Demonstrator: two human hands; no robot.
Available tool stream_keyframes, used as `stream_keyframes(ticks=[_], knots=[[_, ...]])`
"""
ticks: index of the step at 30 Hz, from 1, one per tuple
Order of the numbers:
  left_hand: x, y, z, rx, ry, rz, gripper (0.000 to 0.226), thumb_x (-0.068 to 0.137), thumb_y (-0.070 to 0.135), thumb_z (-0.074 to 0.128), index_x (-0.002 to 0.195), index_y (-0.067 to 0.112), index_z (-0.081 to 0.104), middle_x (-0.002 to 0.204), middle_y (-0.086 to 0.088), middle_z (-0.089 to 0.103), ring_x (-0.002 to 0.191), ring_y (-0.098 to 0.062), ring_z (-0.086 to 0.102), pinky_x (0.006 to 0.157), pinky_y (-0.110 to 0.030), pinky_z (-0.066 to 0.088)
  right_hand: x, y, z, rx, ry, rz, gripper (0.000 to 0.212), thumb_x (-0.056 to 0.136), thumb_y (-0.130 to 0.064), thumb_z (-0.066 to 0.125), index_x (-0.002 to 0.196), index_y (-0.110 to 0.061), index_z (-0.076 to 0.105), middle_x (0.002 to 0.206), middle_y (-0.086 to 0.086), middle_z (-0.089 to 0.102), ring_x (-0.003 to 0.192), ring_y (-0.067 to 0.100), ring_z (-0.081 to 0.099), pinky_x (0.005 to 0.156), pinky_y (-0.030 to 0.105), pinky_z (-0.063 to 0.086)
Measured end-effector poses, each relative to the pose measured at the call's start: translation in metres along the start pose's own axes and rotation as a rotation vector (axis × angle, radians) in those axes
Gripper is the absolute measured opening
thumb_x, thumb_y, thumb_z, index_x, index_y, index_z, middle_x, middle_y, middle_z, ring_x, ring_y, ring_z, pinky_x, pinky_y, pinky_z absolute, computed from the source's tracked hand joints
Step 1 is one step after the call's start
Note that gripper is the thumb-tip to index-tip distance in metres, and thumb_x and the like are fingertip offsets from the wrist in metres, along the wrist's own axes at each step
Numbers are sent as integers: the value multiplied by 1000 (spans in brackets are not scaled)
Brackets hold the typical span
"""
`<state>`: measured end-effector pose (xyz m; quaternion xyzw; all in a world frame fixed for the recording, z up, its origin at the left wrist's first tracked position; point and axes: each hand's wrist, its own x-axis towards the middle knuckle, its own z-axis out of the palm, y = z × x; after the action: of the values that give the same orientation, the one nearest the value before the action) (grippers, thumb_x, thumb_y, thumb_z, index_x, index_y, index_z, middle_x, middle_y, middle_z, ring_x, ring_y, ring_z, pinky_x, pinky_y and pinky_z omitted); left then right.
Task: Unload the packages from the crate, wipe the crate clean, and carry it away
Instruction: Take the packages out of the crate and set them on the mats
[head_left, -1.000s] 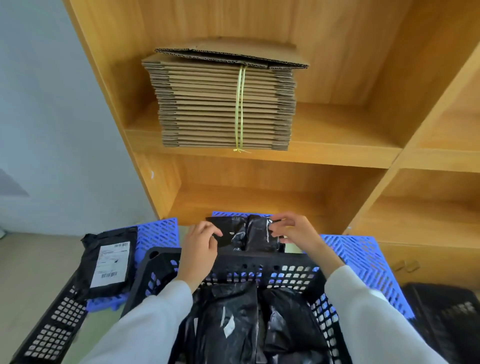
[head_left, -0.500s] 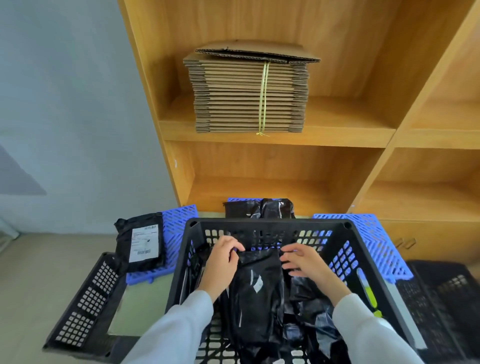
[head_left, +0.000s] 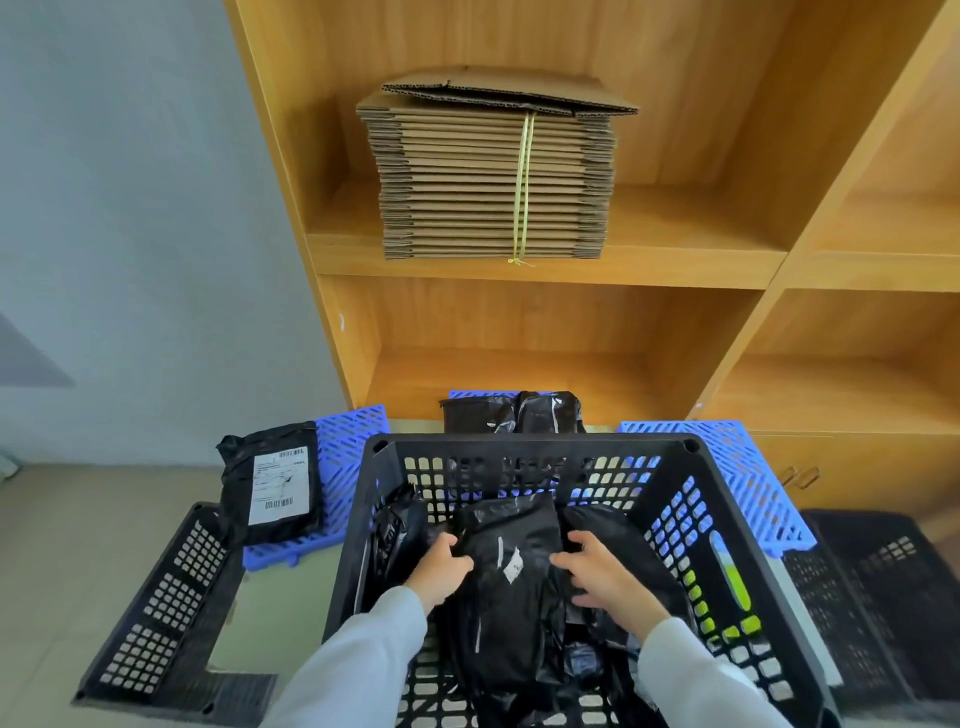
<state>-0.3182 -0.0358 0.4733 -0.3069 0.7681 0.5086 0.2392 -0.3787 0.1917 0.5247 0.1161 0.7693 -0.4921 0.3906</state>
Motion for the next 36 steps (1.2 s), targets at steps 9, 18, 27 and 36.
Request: stream_keyframes(ticks=[9,18,27,36], knots=[[11,-3,26,-123,48,-106,65,95,26,57,153,19,30,151,-6,40,132,-30,48,101,-39,49,-8,0,13,-42,-80,15,50,102,-18,58,147,-7,40,91,-14,51,79,8,52,89,43,55],[0,8,27,-185,40,-135,43,96,19,58,137,22,46,128,0,55,112,-25,59,74,-32,54,16,12,5,-54,-111,2,21,92,-4,70,108,-16,63,106,4,75,94,22,71,80,42,59],[-33,15,11,-86,148,-4,44,90,24,67,130,29,50,110,2,64,101,-21,65,85,-39,61,1,3,6,32,-96,-70,26,84,-6,79,109,-7,72,99,11,78,83,24,74,68,29,57],[-77,24,-16,-367,127,-3,45,100,57,51,133,27,52,129,-1,58,109,-25,63,87,-42,61,-37,-11,32,131,-18,-255,28,85,-13,79,110,-5,72,96,5,79,91,23,75,92,43,58]])
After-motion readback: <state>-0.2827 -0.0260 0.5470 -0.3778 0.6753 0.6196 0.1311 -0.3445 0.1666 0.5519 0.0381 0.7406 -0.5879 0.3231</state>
